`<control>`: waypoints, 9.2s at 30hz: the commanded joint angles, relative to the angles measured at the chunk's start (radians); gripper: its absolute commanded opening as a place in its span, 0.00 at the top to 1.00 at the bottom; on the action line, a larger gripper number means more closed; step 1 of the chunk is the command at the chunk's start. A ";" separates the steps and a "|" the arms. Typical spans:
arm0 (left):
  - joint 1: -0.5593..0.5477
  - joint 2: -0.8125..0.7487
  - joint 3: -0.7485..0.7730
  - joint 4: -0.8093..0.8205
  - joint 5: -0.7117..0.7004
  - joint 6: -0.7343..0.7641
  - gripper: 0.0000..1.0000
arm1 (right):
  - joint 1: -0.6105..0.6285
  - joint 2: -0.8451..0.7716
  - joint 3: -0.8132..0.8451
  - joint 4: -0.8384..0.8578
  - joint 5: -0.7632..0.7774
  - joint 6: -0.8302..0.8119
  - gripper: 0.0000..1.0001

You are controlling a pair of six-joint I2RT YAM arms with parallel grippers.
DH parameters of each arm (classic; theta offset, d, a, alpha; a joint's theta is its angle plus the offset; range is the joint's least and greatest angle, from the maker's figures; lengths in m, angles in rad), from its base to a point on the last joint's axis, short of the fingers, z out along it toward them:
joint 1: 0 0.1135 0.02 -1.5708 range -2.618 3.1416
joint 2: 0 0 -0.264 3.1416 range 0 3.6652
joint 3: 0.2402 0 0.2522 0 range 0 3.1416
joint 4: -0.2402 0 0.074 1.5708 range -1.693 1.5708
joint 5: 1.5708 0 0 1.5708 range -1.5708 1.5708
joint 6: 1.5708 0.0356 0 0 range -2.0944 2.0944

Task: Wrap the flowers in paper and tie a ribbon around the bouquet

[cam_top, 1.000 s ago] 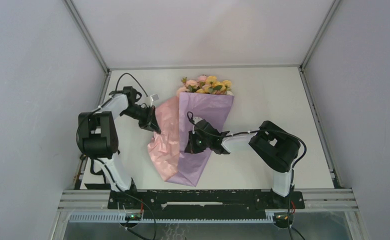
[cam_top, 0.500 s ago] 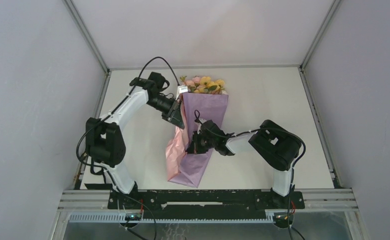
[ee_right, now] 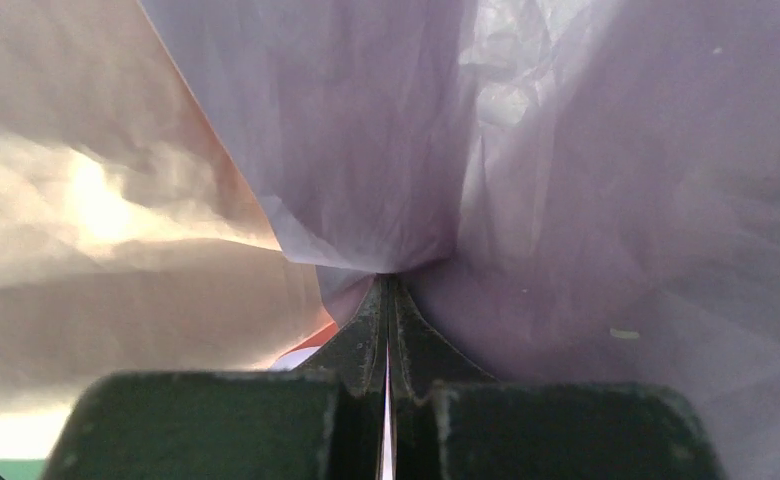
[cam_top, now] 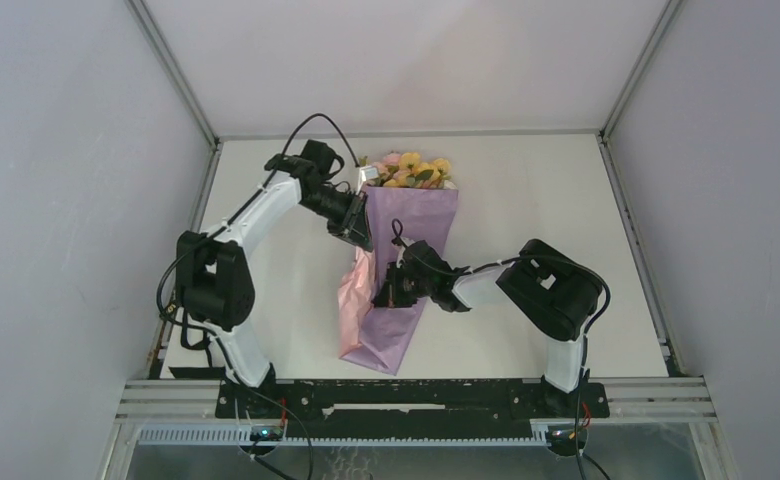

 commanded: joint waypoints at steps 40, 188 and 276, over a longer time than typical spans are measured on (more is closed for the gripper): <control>-0.218 0.167 0.042 0.260 -0.331 -0.082 0.95 | -0.387 -0.246 -0.208 -0.072 -0.107 -0.061 0.52; -0.778 0.200 -0.285 0.458 -0.608 0.422 0.46 | -0.763 -0.521 -0.191 -0.205 -0.322 -0.257 0.46; -0.879 0.050 -0.251 0.273 -0.619 0.458 0.38 | -0.544 -0.024 -0.021 -0.125 -0.059 -0.144 0.93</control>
